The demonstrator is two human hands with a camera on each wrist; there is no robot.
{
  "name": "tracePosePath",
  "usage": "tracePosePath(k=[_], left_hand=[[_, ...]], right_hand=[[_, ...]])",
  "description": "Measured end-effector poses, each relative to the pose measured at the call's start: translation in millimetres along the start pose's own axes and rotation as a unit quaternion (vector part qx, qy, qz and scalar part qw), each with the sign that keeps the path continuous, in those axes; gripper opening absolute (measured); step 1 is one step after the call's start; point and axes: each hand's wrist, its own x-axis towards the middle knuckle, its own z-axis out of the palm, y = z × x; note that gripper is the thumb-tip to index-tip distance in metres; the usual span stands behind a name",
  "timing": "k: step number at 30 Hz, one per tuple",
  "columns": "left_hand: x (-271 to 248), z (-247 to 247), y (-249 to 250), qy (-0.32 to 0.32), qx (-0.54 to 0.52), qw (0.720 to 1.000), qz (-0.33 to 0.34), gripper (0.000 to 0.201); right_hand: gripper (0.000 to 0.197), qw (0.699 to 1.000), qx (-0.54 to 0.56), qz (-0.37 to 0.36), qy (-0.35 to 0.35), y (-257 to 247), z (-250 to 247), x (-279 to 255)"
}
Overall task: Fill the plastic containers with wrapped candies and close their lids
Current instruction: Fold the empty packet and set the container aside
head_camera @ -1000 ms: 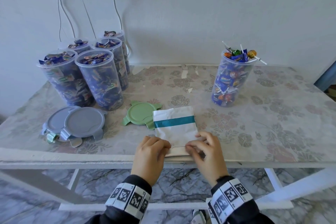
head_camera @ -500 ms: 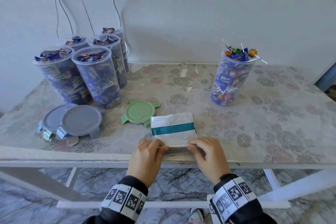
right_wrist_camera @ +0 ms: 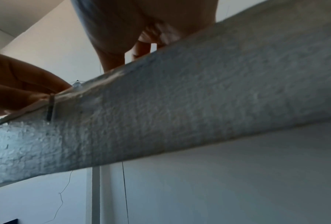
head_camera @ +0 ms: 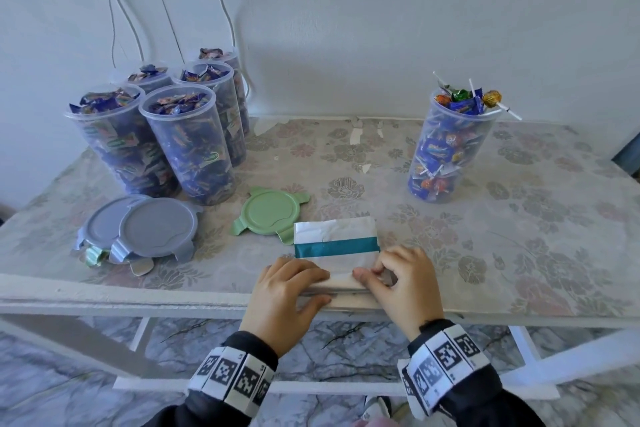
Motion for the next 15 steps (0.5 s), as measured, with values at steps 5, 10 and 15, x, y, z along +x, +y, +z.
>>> tracePosePath(k=[5, 10, 15], left_hand=[[-1.3, 8.3, 1.4, 0.029, 0.007, 1.000, -0.009, 0.028], [2.9, 11.0, 5.6, 0.072, 0.081, 0.994, -0.005, 0.028], [8.9, 7.0, 7.1, 0.078, 0.052, 0.995, -0.019, 0.026]], right_hand=[[0.030, 0.996, 0.004, -0.074, -0.059, 2.9, -7.9, -0.4], [0.036, 0.992, -0.018, -0.107, -0.061, 7.2, -9.0, 1.0], [0.047, 0.993, -0.024, -0.101, -0.047, 7.7, -2.9, 6.7]])
